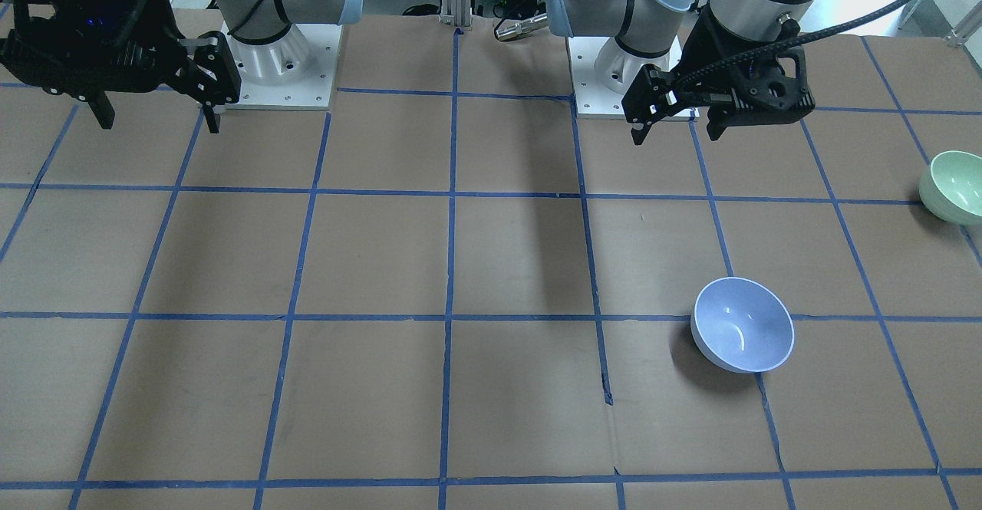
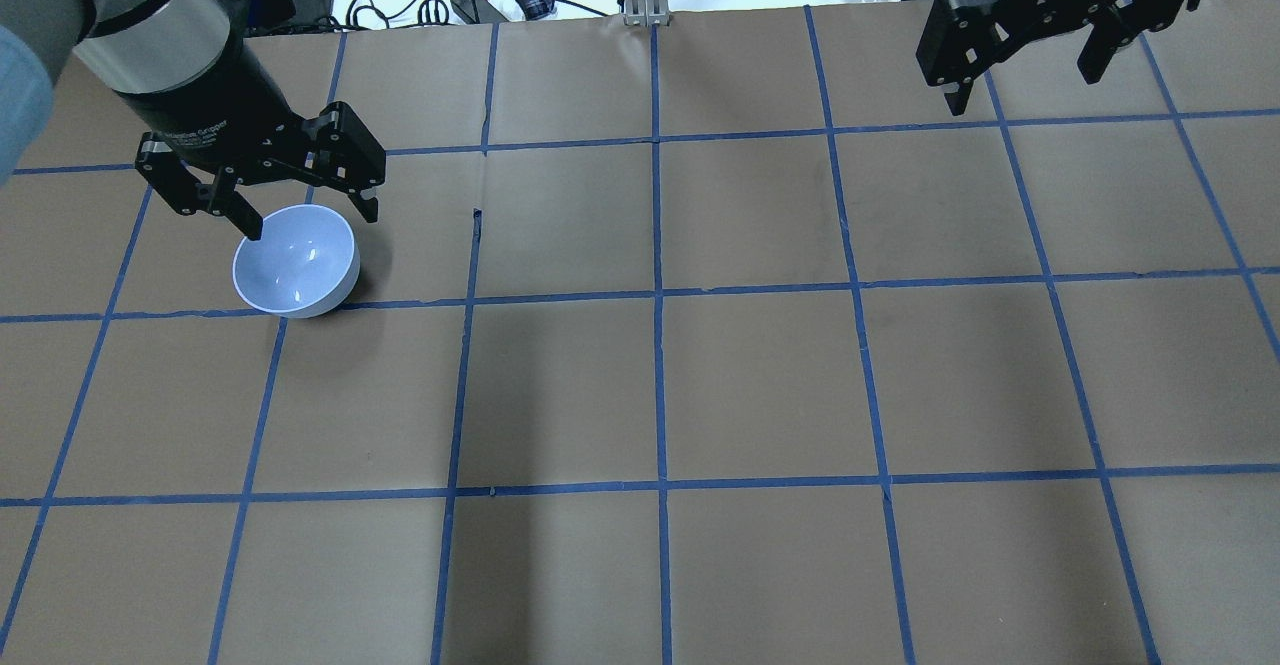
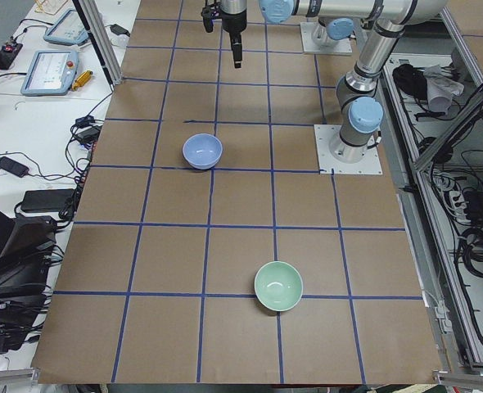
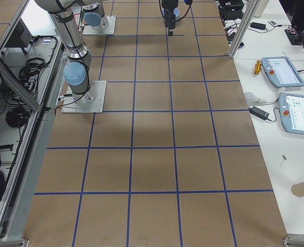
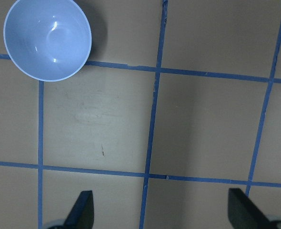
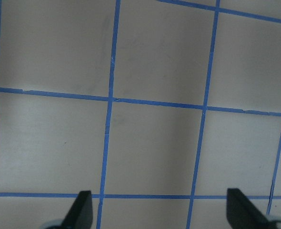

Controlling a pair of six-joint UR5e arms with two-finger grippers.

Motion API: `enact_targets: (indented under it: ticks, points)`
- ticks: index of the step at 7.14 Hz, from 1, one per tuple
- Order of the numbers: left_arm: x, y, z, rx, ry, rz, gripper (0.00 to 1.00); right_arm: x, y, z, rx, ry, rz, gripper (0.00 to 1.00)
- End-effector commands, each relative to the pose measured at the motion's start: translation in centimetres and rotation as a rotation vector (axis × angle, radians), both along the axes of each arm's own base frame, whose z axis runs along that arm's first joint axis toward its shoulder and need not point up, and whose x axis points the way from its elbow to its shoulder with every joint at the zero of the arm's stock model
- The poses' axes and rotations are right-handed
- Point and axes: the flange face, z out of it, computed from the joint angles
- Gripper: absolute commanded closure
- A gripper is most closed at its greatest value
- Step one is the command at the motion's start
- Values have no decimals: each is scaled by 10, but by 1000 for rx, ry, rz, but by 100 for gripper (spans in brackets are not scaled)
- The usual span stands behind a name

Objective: Stack green bowl on blue bowl
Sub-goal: 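Raise the left gripper away from the pale blue bowl and withdraw it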

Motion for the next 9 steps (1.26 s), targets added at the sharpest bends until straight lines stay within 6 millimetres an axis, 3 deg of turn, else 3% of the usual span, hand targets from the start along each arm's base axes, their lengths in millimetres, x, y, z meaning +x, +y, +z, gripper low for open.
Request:
enact_targets:
  ticks: [1, 7, 9]
  points:
    - [0, 0, -2, 4, 0, 2, 0, 0, 0, 0, 0, 0, 1, 0]
    - [2, 6, -9, 12, 3, -9, 0, 0, 0, 0, 0, 0, 1, 0]
    - [29, 0, -12, 8, 17, -238, 0, 0, 0, 0, 0, 0, -1, 0]
